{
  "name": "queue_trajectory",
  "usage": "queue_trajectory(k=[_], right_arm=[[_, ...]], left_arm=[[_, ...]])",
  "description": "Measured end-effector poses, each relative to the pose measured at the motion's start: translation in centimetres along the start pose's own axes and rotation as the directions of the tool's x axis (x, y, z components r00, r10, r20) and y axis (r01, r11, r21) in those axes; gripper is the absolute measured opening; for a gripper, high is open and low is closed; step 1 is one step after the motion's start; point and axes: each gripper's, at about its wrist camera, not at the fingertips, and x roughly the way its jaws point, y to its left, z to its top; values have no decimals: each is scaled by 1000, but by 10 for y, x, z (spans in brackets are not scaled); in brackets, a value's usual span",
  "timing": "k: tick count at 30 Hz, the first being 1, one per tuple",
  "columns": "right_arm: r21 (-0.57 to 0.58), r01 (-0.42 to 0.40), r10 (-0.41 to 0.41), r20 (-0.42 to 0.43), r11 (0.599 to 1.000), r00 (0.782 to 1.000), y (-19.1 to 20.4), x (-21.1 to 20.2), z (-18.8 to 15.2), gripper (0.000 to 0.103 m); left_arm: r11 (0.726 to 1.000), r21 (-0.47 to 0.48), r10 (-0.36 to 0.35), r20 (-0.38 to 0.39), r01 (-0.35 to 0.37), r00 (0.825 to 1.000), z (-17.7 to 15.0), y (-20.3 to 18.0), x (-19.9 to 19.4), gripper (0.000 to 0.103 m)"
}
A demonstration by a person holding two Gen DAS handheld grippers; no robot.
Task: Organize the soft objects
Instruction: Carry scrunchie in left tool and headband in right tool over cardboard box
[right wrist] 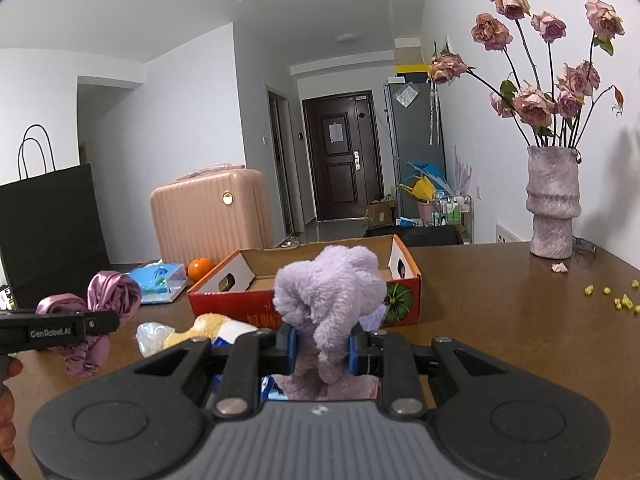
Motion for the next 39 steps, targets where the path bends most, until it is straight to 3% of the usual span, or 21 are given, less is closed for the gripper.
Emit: queue_trajectory(k=[39], right_arm=[[-22, -26, 28, 50, 999, 998, -8, 109, 64, 22]], left_arm=[[998, -15, -58, 70, 59, 996, 75, -31, 89, 34]])
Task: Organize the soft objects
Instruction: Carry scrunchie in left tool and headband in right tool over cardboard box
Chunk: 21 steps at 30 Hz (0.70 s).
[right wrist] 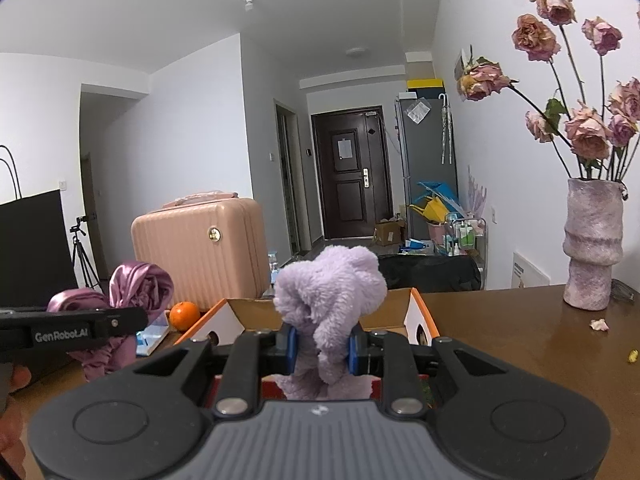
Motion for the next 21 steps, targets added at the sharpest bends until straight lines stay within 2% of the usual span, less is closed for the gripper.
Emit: queue_trajectory(k=[4, 14, 21], right_arm=[[-5, -8, 8, 3, 1000, 1000, -1, 17, 5, 22], [-36, -19, 19, -10, 999, 1000, -8, 52, 18, 22], [-40, -1, 0, -30, 999, 1000, -16, 89, 30, 22]], left_arm=[[1000, -18, -1, 6, 1, 1000, 6, -1, 13, 34], [998, -31, 51, -3, -51, 999, 20, 3, 48, 34], [997, -42, 65, 1, -65, 998, 31, 3, 75, 34]])
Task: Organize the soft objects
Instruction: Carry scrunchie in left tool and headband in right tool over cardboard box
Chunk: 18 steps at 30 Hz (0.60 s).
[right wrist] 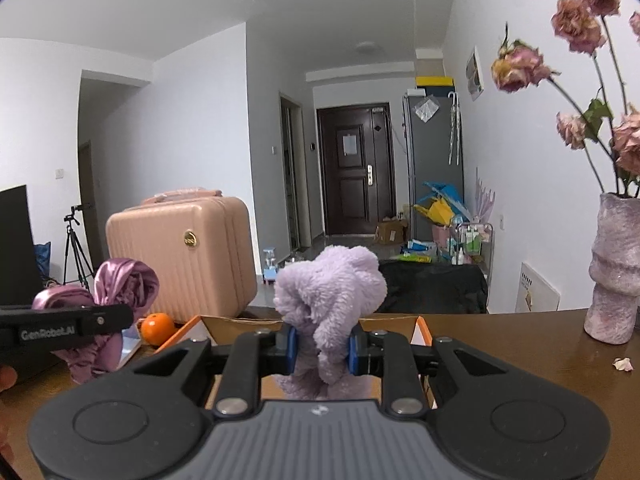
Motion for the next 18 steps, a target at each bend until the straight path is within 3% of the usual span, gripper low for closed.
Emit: queue_trajectory(k=[9, 18], right_arm=[[-3, 13, -13, -75, 1000, 997, -6, 45, 10, 22], [-26, 40, -44, -204, 999, 978, -9, 94, 10, 22]], left_arm=[[1000, 11, 8, -49, -7, 999, 1, -7, 39, 34], [999, 19, 32, -106, -30, 994, 3, -5, 76, 34]])
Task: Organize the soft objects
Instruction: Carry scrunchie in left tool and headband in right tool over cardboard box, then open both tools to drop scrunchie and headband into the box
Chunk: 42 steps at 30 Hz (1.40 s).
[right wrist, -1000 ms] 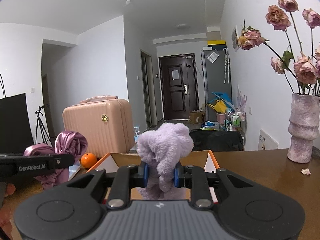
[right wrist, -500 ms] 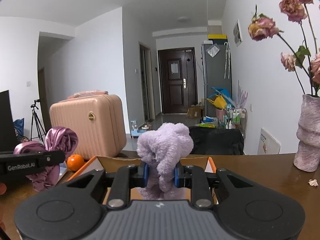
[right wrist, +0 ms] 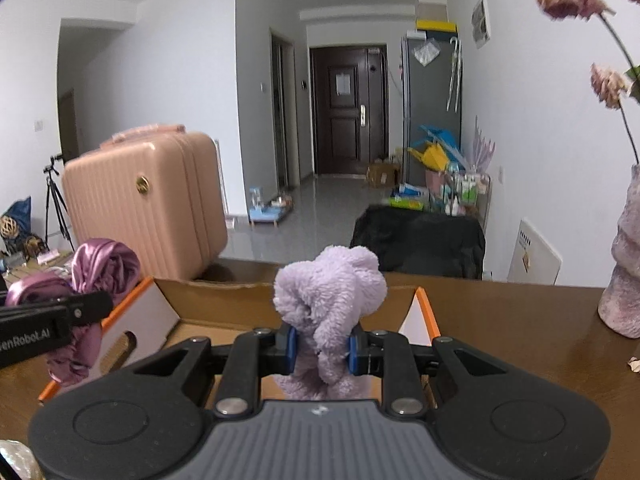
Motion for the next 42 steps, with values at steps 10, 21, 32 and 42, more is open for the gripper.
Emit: queue_trajectory(k=[10, 21, 32, 42], right_arm=[[-42, 8, -12, -80, 999, 997, 5, 31, -4, 22], [-58, 27, -32, -74, 998, 997, 4, 27, -7, 77], [-35, 64, -65, -46, 997, 997, -3, 21, -3, 103], [-36, 73, -73, -6, 997, 997, -3, 5, 0, 103]], left_arm=[[1000, 17, 10, -81, -8, 997, 1, 3, 39, 34], [1000, 23, -4, -69, 6, 998, -3, 3, 38, 76], [998, -2, 70, -8, -70, 998, 2, 6, 29, 103], [997, 1, 71, 18, -71, 997, 3, 6, 19, 103]])
